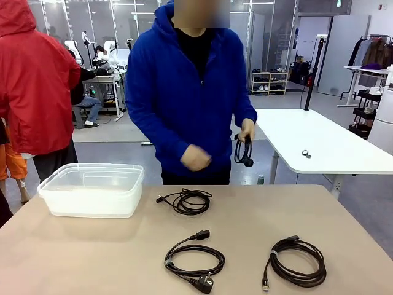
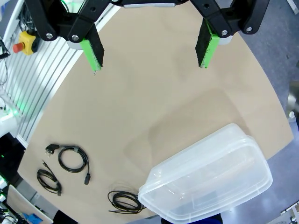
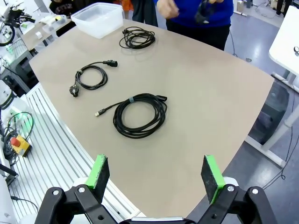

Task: Organize and store the cables.
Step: Place the Power Cable into the Organizing box.

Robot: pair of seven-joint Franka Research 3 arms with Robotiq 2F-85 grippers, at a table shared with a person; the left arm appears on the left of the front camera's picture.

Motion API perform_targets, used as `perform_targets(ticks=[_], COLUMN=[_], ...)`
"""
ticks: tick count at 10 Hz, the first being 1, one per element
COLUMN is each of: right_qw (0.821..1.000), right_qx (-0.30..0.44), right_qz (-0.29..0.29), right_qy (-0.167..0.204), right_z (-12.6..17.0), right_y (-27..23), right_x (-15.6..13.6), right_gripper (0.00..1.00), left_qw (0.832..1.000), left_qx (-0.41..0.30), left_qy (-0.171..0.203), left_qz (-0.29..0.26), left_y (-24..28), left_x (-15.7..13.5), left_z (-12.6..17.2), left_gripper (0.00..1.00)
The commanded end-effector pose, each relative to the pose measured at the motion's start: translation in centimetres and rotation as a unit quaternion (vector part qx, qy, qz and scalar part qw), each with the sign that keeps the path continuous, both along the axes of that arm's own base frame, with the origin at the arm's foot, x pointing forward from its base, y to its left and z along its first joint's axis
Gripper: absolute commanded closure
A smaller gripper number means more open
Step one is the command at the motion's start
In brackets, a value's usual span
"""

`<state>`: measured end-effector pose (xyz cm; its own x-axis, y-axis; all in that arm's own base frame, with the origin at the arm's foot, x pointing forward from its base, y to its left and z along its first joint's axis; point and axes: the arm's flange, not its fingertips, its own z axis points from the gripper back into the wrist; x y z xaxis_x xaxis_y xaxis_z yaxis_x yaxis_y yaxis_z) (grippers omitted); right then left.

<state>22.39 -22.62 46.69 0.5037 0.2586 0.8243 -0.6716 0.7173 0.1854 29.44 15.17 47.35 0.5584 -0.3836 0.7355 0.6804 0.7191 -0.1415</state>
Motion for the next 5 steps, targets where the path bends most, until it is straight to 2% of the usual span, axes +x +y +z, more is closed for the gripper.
perform_targets(ticks=[1, 3, 5], right_qw=[1.0, 1.0, 1.0], right_qx=[-0.001, -0.001, -0.001], right_qz=[0.007, 0.007, 0.007], right_qy=[-0.009, -0.009, -0.009], right_z=[0.1, 0.1, 0.1], right_y=[-0.1, -0.1, -0.1], right_x=[0.0, 0.0, 0.0], right_gripper=[0.0, 0.0, 0.0], left_qw=[1.0, 1.0, 0.999], left_qx=[-0.004, 0.0, 0.04], left_qy=[-0.006, 0.0, 0.006], left_qz=[-0.01, 0.0, -0.028], left_y=[0.1, 0.0, -6.2], left_x=[0.0, 0.0, 2.1], left_z=[-0.1, 0.0, -0.5], left_gripper=[0.0, 0.0, 0.0])
